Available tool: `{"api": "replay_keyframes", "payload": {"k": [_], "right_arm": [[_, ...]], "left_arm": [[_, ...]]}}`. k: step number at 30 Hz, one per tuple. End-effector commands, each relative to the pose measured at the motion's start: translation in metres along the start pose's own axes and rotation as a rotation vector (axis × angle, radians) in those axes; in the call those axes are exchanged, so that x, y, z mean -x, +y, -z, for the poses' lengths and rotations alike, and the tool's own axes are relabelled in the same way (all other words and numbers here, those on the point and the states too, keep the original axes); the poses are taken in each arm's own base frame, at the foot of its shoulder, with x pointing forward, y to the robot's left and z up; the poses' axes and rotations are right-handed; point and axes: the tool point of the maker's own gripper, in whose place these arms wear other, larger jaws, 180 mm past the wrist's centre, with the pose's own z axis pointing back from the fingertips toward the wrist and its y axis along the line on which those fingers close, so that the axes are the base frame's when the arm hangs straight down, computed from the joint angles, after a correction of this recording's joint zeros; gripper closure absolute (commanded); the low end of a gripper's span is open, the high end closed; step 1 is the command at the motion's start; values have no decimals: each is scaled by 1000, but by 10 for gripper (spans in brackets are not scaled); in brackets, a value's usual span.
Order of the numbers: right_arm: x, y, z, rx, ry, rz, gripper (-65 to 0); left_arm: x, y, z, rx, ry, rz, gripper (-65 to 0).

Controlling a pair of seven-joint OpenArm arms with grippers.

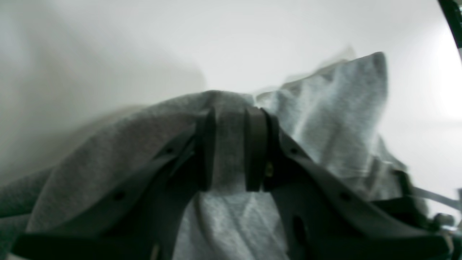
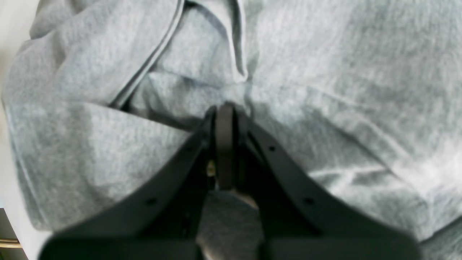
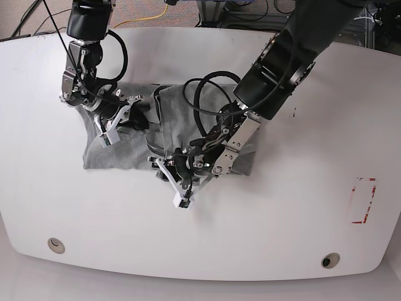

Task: Layout the t-shirt on the table in an organized manner, then fold the t-shirt properly
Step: 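Release the fabric and pull the left gripper back along the shirt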

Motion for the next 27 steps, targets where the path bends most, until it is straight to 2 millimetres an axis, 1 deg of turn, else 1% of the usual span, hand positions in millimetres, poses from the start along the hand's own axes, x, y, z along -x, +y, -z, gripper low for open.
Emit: {"api": "replay_keyframes", "payload": {"k": [1, 6, 10, 15, 20, 23, 26, 27], "right_arm": [[61, -18, -6, 95, 282, -28, -19], [61, -18, -6, 95, 282, -28, -19], [61, -18, -6, 95, 282, -28, -19], [61, -18, -6, 95, 282, -28, -19], [59, -17, -6, 94, 278, -29, -19], [59, -12, -2, 83, 272, -22, -19], [59, -12, -1, 81, 272, -22, -19], [59, -12, -1, 81, 272, -22, -19]], "left_arm": [[-13, 6, 0, -24, -28, 21, -118], [-8, 1, 1, 2, -15, 14, -119], [-7, -15, 0, 88, -14, 29, -119], [-12, -32, -3, 183, -24, 43, -119], [-26, -53, -11, 300, -48, 41, -119], [-34, -62, -16, 347, -64, 25, -119], [-47, -78, -26, 395, -105, 25, -119], [-55, -86, -33, 417, -132, 31, -119]]}}
